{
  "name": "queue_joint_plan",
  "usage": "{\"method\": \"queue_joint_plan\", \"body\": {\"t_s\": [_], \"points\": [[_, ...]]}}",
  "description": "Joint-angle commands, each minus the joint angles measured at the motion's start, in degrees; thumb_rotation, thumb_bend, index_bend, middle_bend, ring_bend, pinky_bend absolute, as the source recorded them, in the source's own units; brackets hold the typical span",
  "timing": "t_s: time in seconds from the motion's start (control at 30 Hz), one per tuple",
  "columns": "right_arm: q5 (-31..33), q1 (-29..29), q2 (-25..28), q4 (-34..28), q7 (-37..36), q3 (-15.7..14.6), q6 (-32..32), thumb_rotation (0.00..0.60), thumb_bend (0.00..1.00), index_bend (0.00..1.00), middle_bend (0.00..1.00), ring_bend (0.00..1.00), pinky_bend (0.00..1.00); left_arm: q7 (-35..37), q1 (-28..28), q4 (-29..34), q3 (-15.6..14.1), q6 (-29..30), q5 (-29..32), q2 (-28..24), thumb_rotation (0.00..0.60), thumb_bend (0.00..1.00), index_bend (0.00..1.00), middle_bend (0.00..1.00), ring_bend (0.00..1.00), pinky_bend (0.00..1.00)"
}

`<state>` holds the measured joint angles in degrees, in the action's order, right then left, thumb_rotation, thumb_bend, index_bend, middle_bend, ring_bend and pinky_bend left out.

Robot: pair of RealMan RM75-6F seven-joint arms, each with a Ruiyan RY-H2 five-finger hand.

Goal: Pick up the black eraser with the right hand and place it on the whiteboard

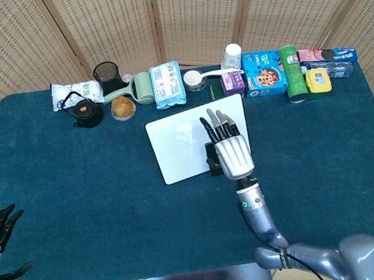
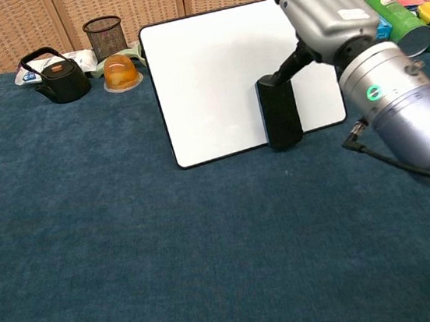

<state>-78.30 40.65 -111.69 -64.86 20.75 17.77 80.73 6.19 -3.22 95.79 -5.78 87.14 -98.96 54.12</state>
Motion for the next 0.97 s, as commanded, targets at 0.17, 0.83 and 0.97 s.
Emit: {"method": "queue_joint_plan", "body": {"t_s": [0.17,0.83,0.97], "points": [[0.5,-6.1,18.9,-17.4,-1.4,-4.9,-7.1,0.6,0.0,0.09,0.06,0.09,0.24,-0.7,0.0,0.2,0.0,-0.2,0.1,0.2,0.6,0.07,0.0,0.0,0.0,0.1],[-3.3,-26.6,39.0,-20.3,-6.4,-15.6,8.7,0.6,0.0,0.16,0.09,0.07,0.23,-4.9,0.0,1.4,0.5,-1.1,1.4,1.4,0.6,0.07,0.0,0.0,0.0,0.1],[-4.0,-30.9,39.7,-20.7,-9.3,-16.6,12.9,0.6,0.0,0.16,0.09,0.07,0.23,-5.6,0.1,1.7,0.4,-1.1,1.3,1.5,0.6,0.07,0.0,0.0,0.0,0.1]]}}
